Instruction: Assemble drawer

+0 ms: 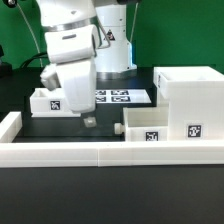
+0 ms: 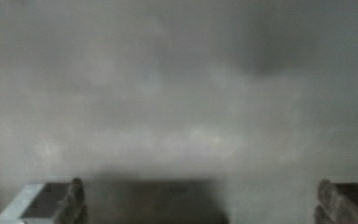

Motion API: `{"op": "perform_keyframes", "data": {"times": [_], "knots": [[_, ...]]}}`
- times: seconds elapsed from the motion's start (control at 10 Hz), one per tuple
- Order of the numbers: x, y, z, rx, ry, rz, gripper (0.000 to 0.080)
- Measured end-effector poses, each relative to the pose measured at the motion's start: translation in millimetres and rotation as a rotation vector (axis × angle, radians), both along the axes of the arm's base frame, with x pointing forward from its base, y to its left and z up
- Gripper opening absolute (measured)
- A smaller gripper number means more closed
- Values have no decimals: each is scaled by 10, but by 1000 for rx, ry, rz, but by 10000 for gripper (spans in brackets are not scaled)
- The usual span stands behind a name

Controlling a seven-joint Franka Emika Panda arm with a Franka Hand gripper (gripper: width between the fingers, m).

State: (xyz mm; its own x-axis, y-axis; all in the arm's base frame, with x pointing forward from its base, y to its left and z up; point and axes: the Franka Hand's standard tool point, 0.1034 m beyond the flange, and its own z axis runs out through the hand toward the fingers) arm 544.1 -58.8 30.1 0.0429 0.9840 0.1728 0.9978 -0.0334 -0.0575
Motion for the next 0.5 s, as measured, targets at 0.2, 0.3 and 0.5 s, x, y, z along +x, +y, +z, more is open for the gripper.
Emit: {"op": "perform_keyframes", "data": {"times": [0.2,0.3,0.5], "knots": [[-5,163,-40,5,17,-37,648],[0,254,-37,8,21,-50,648],[9,382,-30,10,29,-78,648]]}}
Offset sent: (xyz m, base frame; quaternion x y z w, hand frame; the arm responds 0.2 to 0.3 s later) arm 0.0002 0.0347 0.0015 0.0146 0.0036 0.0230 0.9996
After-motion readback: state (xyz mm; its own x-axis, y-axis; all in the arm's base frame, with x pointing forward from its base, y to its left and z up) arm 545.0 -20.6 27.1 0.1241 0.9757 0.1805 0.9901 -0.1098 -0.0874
